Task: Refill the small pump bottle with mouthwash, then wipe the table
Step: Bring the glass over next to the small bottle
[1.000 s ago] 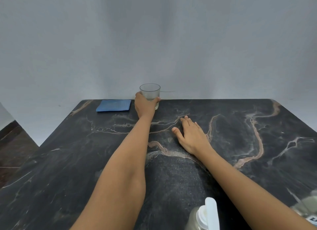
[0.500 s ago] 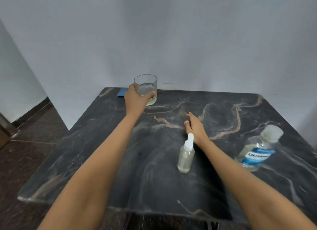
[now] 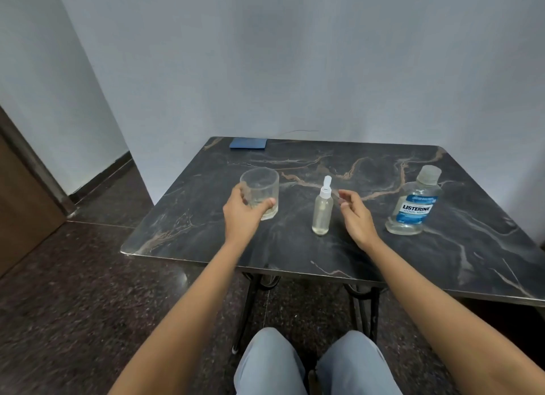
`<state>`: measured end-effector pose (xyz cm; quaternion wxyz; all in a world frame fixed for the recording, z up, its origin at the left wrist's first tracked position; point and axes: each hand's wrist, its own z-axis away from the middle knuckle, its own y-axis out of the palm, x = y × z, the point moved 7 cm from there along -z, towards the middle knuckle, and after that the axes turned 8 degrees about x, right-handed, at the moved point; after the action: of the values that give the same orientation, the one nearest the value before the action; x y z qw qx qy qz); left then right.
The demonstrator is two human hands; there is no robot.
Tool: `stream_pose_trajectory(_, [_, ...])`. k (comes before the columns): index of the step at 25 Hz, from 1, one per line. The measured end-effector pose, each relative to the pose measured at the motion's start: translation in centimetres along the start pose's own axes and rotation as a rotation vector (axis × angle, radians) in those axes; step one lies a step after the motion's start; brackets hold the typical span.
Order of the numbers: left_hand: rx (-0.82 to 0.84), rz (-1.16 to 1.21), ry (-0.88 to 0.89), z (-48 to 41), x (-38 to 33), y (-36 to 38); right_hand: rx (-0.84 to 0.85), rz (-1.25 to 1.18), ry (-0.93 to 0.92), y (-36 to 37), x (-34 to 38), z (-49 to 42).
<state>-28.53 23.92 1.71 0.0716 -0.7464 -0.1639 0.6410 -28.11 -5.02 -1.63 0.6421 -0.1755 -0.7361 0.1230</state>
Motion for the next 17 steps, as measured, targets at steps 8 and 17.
stream_pose_trajectory(8, [-0.003, 0.018, -0.003, 3.3, 2.7, 2.0, 0.128, -0.177, -0.159, 0.9, 3.6, 1.8])
stream_pose_trajectory(17, [-0.010, -0.099, 0.015, 3.2, 4.2, 2.4, 0.136, -0.167, -0.236, 3.6, 3.9, 2.0])
